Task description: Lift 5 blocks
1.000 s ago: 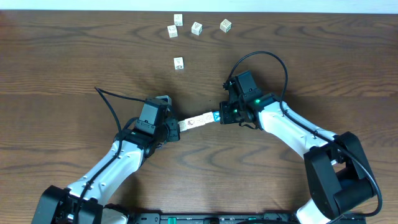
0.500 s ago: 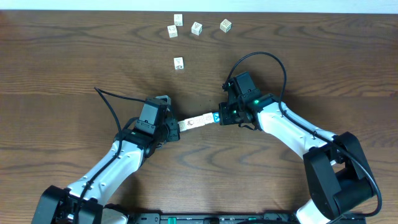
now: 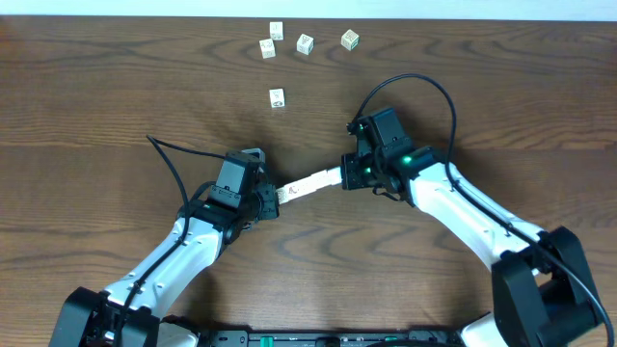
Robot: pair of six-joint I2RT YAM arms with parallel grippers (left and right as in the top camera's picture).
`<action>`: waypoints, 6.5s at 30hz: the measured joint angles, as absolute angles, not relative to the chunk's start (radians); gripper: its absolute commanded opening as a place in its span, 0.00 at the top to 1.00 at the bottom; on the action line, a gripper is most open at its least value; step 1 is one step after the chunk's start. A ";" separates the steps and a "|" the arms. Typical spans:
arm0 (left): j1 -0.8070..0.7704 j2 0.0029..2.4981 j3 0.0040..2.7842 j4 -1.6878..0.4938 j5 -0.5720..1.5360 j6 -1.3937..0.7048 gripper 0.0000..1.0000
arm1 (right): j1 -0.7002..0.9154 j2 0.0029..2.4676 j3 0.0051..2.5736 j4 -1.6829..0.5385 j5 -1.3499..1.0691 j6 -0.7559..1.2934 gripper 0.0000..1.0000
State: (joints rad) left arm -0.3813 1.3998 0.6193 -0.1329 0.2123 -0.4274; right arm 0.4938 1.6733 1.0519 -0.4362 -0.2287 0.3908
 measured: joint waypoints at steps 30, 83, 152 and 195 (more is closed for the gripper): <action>-0.379 1.399 0.673 -0.151 0.200 -0.445 0.93 | 0.494 1.672 1.052 -0.492 -0.210 0.395 0.99; -0.373 1.370 0.721 -0.177 0.191 -0.445 0.93 | 0.497 1.598 1.052 -0.504 -0.201 0.414 0.99; -0.373 1.236 0.723 -0.215 0.187 -0.447 0.93 | 0.497 1.501 1.052 -0.520 -0.209 0.426 0.99; -0.373 1.234 0.738 -0.221 0.180 -0.449 0.93 | 0.498 1.485 1.052 -0.520 -0.209 0.437 0.99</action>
State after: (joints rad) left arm -0.3729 1.2339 0.7383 -0.2211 0.1799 -0.4488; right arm 0.4976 1.4853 1.0515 -0.5201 -0.2092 0.4370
